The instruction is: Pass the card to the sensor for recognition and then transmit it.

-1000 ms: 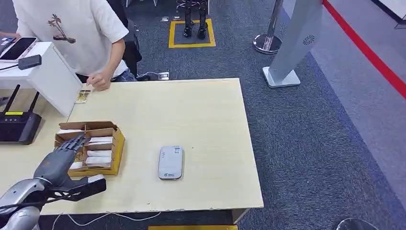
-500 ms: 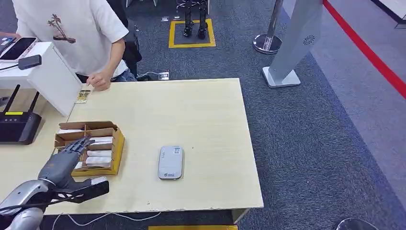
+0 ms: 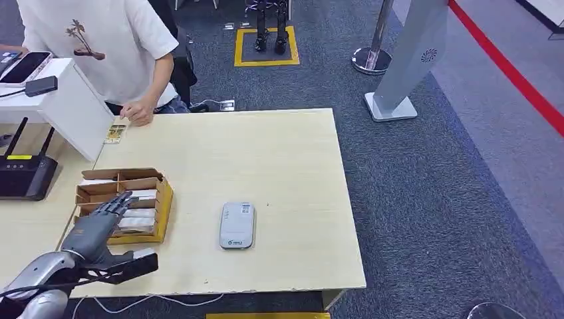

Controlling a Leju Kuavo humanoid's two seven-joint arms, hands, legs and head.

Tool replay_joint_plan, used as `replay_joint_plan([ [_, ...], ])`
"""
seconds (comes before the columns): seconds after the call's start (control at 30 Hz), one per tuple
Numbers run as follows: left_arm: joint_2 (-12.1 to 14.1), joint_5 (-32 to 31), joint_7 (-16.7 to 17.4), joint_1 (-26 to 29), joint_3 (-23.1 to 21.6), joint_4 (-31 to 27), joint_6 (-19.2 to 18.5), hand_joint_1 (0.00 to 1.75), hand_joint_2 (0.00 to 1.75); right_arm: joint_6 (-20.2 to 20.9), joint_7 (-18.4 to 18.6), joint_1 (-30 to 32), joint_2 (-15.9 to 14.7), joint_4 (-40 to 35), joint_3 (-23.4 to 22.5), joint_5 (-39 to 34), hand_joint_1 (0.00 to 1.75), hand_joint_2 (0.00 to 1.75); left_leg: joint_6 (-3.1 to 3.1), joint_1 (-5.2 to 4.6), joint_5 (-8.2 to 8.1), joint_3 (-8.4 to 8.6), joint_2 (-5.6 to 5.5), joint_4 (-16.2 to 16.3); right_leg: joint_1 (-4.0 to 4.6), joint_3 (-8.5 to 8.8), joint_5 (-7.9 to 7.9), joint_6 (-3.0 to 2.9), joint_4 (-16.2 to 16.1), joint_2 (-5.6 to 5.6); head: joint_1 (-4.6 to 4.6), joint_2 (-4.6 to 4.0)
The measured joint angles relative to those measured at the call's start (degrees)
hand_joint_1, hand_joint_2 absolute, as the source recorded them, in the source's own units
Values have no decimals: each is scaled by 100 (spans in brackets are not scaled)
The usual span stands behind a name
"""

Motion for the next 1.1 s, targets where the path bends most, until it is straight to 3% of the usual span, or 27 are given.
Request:
replay_joint_plan([
  [0.13,0,0,11,0,-22,2,15,0,175,0,2,0,0,0,2,0,0,0,0,0,0,0,0,0,0,0,0,0,0,0,0,0],
  [0.17,0,-2,15,0,-24,4,20,33,175,0,4,0,0,0,2,0,0,0,0,0,0,0,0,0,0,0,0,0,0,0,2,0],
  [0.2,2,-2,15,0,-24,7,24,155,175,0,4,0,0,0,2,0,0,0,0,0,0,0,0,0,0,0,0,0,0,0,2,-2],
  [0.23,2,-2,17,0,-26,13,28,175,175,0,4,0,0,0,2,0,0,0,0,0,0,0,0,0,0,0,0,0,0,0,2,-2],
  [1.1,177,65,94,-101,-24,24,-20,175,175,-9,22,2,0,0,2,0,0,0,0,0,0,0,1,0,0,0,0,0,0,0,2,-2],
])
